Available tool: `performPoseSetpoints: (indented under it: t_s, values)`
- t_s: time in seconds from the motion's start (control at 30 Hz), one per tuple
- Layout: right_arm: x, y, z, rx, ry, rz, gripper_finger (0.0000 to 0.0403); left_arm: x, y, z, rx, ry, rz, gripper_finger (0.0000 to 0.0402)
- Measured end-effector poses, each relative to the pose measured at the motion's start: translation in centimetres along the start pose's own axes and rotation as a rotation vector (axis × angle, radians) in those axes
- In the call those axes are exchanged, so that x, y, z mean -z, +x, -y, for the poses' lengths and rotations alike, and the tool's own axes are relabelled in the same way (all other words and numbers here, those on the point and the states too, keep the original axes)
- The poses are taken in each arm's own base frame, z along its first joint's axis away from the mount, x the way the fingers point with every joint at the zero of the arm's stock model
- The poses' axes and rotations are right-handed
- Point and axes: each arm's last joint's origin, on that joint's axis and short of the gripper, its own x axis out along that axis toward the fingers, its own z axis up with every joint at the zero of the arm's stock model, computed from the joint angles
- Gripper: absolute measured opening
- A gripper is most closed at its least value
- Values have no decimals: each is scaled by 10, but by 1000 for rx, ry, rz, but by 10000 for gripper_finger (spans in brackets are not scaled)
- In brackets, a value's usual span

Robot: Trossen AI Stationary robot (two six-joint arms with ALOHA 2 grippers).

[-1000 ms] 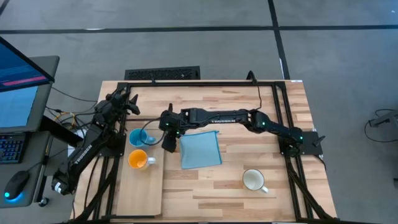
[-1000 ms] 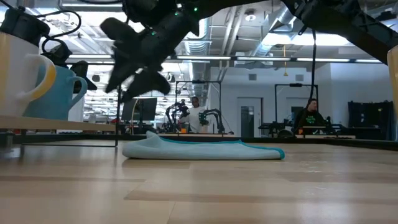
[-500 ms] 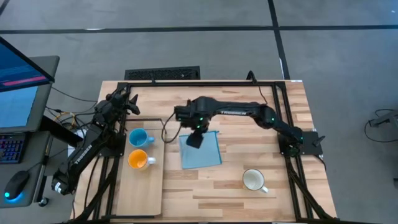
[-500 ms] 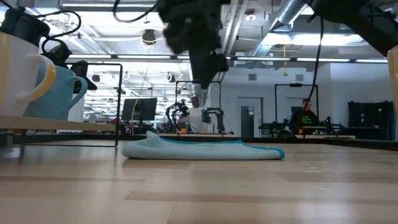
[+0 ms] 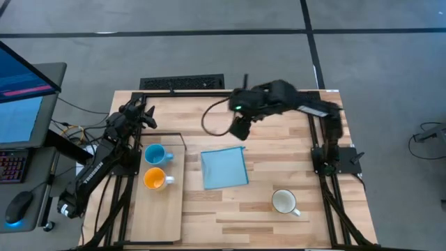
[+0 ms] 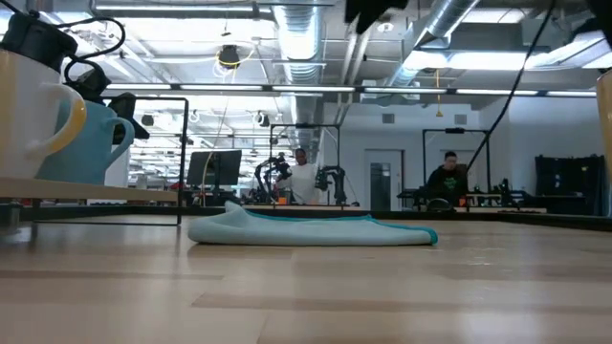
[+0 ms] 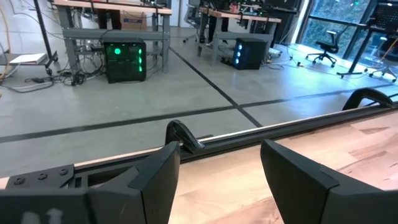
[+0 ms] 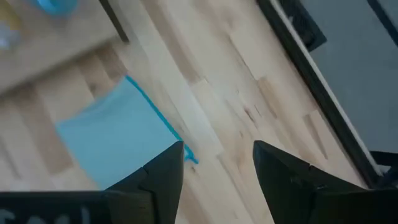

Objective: Stack small to large cups/mugs on shelf
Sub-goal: Put the white and yellow mug on the shelf

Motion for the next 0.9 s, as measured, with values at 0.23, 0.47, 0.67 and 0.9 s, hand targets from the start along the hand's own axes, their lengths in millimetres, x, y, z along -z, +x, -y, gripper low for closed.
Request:
performPoseSetpoints:
  t_s: [0.23, 0.47, 0.67, 0.9]
  values:
    - [21, -48, 1, -4, 16, 125, 216, 0, 0, 0, -5, 4, 1, 217]
    - [45, -80, -6, -104, -36, 164, 215, 0, 0, 0, 0, -9, 0, 217]
    - [86, -64, -9, -212, 14, -54, 195, 0, 0, 0, 0, -10, 0, 217]
    - [177, -40, -5, -265, 122, -391, 170, 0, 0, 0, 0, -11, 1, 217]
